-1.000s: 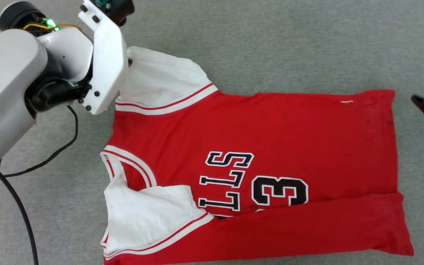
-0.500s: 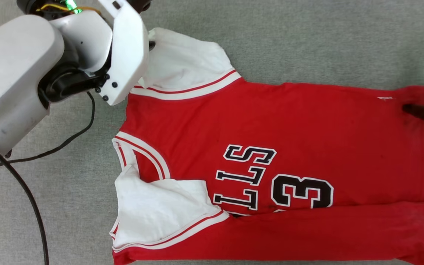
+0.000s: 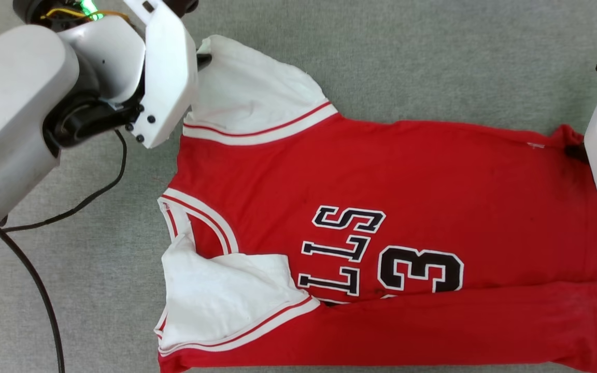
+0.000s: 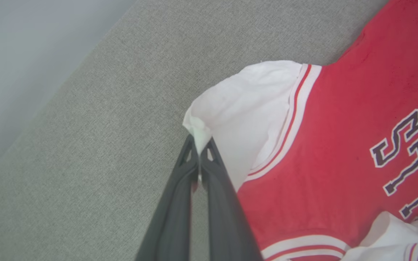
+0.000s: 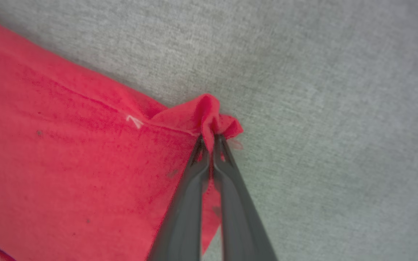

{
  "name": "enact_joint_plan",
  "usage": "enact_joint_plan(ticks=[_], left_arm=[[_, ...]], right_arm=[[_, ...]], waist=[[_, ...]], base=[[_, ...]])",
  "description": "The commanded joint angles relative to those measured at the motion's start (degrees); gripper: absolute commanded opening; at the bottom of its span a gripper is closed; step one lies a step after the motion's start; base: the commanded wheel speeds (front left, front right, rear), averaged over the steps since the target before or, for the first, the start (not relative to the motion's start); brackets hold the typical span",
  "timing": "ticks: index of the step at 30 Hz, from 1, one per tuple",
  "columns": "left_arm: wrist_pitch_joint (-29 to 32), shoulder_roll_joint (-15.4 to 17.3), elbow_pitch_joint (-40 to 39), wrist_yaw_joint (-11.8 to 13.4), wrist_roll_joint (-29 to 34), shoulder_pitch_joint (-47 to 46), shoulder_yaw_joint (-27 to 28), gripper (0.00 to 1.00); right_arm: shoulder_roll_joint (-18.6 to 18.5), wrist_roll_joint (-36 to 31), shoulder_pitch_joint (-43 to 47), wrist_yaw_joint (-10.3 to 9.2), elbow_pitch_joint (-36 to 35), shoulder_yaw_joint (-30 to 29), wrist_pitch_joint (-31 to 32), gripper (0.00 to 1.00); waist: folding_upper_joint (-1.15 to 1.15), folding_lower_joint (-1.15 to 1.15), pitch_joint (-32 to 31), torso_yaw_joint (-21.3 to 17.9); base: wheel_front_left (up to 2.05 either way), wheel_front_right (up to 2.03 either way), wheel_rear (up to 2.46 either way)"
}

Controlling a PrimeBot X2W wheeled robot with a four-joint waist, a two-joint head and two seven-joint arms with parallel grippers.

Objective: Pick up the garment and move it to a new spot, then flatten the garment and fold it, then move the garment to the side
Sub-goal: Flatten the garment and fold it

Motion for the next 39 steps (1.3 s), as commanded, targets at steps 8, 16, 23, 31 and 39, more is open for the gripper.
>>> enact_joint_plan(ticks=[8, 16, 23, 31, 39], left_arm=[[-3.44, 2.02, -2.51, 0.01, -1.76, 5.19, -0.01, 0.00], [-4.49, 5.53, -8.37, 0.01, -1.65, 12.68, 0.00, 0.00], [-5.66, 9.20, -14.45, 0.81, -1.46, 21.24, 0.03, 0.00], [-7.55, 13.48, -19.78, 4.55, -2.74, 32.37, 0.00, 0.00], [-9.67, 13.05, -18.39, 6.14, -5.12, 43.56, 0.04, 0.00]], right_arm=[[-1.99, 4.35, 4.47, -0.04, -0.29, 1.49, -8.36, 0.00], [-5.86, 8.29, 11.63, -0.04, -4.19, 2.08, -14.88, 0.00], [-7.41, 10.31, 18.67, -0.04, -6.65, 2.75, -18.41, 0.00], [-8.38, 11.12, 26.53, -0.04, -8.37, 3.76, -20.69, 0.00], [-7.67, 11.14, 32.32, -0.04, -8.26, 4.31, -21.63, 0.00]], waist=[[0.00, 0.00, -8.96, -0.21], [0.00, 0.00, -15.17, 0.97], [0.00, 0.00, -18.95, 0.98], [0.00, 0.00, -21.60, 0.65], [0.00, 0.00, -21.41, 0.49]], base=[[0.00, 0.00, 0.00], [0.00, 0.00, 0.00], [0.00, 0.00, 0.00], [0.00, 0.00, 0.00], [0.00, 0.00, 0.00]])
